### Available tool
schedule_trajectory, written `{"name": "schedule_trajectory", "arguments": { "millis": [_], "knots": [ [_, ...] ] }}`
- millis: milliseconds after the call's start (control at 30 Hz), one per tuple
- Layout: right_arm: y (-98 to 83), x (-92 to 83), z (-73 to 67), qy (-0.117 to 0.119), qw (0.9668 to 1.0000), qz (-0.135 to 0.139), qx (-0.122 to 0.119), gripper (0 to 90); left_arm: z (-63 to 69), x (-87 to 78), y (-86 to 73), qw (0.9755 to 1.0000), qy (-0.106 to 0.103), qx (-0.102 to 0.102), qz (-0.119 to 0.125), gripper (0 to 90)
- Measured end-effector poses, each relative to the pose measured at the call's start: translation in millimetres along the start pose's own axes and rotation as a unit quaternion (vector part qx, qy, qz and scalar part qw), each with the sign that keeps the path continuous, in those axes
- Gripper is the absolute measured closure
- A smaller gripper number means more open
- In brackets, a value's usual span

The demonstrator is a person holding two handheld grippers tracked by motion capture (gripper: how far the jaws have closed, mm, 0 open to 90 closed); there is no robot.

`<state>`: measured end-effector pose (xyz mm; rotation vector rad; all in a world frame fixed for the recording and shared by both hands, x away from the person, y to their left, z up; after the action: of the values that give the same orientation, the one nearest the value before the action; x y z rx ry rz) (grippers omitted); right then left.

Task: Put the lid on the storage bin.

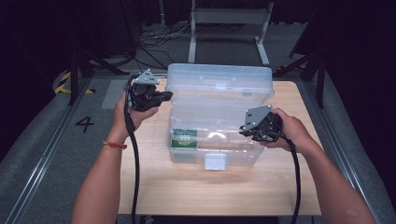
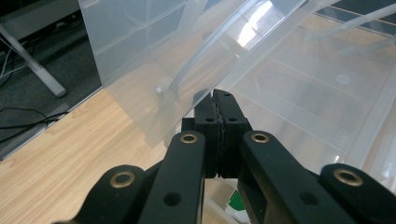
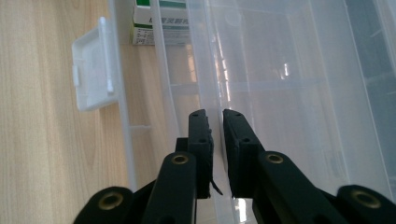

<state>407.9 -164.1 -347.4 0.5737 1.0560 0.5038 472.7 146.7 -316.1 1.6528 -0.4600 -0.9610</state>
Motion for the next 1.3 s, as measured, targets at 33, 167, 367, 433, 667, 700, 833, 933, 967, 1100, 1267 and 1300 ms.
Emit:
{"name": "schedule_trajectory", "arguments": {
  "millis": [33,167,367,433,667,700,833,933,967,1100,1267,1300],
  "knots": [
    [-0.4,-0.2,-0.2,0.001,1.0,0.003,0.001,80.8,0.7,-0.1,-0.7,1.0,0.0,-0.003,0.003,89.4],
    [-3.7,-8.6,-1.4,-0.005,0.9995,0.025,0.016,77.7,3.3,-1.3,-3.6,1.0,-0.003,-0.001,0.003,89.4],
    [-11.9,-28.2,-3.1,-0.011,0.9967,0.07,0.039,76.6,8.0,-3.4,-9.5,1.0,-0.006,0.007,0.0,89.4],
    [-15.2,-36.5,-5.5,-0.014,0.995,0.087,0.048,75.2,9.7,-3.6,-10.9,0.9999,-0.008,0.008,-0.001,89.4],
    [-28.8,-53.2,-13.0,-0.027,0.991,0.114,0.065,71.3,16.2,-4.5,-17.1,0.9999,-0.012,0.01,-0.004,89.5],
    [-37.6,-57.4,-16.2,-0.034,0.9885,0.125,0.078,69.3,17.3,-5.6,-18.5,0.9998,-0.013,0.013,-0.007,89.6],
    [-50.7,-59.9,-20.9,-0.044,0.9869,0.124,0.093,66.5,19.2,-6.4,-21.2,0.9997,-0.015,0.018,-0.009,89.6],
    [-69.9,-62.7,-26.3,-0.053,0.9844,0.123,0.114,64.2,22.9,-8.2,-24.7,0.9995,-0.016,0.021,-0.019,89.7],
    [-74.1,-63.6,-27.4,-0.054,0.9835,0.128,0.116,64.3,23.8,-8.9,-25.7,0.9993,-0.016,0.023,-0.024,89.7],
    [-87.8,-65.2,-32.1,-0.063,0.9793,0.134,0.138,63.8,27.2,-10.2,-30.2,0.9989,-0.019,0.03,-0.031,89.8],
    [-101.1,-64.3,-36.4,-0.07,0.976,0.134,0.157,61.7,29.9,-11.1,-37.2,0.9986,-0.021,0.034,-0.035,89.8],
    [-103.7,-63.4,-37.3,-0.068,0.9757,0.133,0.16,61.0,29.9,-11.1,-37.2,0.9986,-0.021,0.034,-0.035,89.9]
  ]
}}
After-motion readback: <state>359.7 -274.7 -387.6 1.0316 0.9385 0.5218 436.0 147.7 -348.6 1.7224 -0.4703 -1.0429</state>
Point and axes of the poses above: each handheld gripper's, and its own axes: x roughly forward along the jaws, y roughly out of its top, z roughly to its right, the point moved 5 cm from there along x, roughly forward along the jaws, and after that the axes turned 15 degrees about z, right-handed, at the moved point
